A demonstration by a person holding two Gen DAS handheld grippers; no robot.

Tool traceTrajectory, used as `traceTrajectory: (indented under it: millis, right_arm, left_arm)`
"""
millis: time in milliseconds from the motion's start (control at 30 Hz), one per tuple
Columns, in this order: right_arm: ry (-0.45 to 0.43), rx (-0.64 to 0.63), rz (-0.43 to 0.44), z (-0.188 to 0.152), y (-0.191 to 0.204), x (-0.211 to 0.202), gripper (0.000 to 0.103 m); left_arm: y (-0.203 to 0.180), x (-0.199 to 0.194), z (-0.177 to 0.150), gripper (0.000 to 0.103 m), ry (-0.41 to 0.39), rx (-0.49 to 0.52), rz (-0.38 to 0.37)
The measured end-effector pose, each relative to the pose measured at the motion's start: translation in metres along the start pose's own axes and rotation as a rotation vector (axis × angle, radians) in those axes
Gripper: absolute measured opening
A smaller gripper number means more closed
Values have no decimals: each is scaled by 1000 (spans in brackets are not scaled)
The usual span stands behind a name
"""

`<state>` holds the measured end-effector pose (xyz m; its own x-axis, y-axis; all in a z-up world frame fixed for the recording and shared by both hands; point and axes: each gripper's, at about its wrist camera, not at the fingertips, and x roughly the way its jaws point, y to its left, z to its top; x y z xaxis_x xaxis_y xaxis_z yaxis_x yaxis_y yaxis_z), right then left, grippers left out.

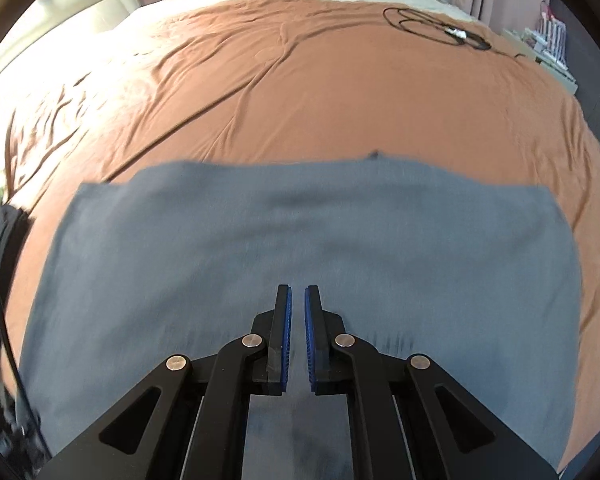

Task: Fold small clothes

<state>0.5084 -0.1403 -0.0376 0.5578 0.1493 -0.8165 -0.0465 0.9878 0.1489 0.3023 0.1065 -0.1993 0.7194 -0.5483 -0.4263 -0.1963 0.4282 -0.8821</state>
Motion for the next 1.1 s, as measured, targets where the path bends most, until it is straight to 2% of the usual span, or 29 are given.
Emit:
traceTrajectory:
  millis: [133, 467, 633, 800, 933, 1100]
  right_arm:
    - [27, 14, 81, -38, -1, -10, 4]
    - [46, -31, 71, -111, 6, -32, 4]
    - [44, -17, 114, -135, 5, -51, 4]
    - [39, 6, 208, -159, -4, -61, 4]
    - [46, 23, 292, -165, -11, -65, 4]
    - [47, 31, 353, -175, -23, -70, 4]
  left_arm:
    - [-19, -2, 2, 5, 6, 24, -35]
    - [-70, -7, 12, 5, 31, 109, -90]
    - [-90, -5, 11, 4, 47, 146, -103]
    - [-122, 0, 10, 4, 70, 195, -129]
    - [-148, 8, 5, 4, 92, 245, -121]
    - [-187, 24, -4, 4, 123, 325, -116]
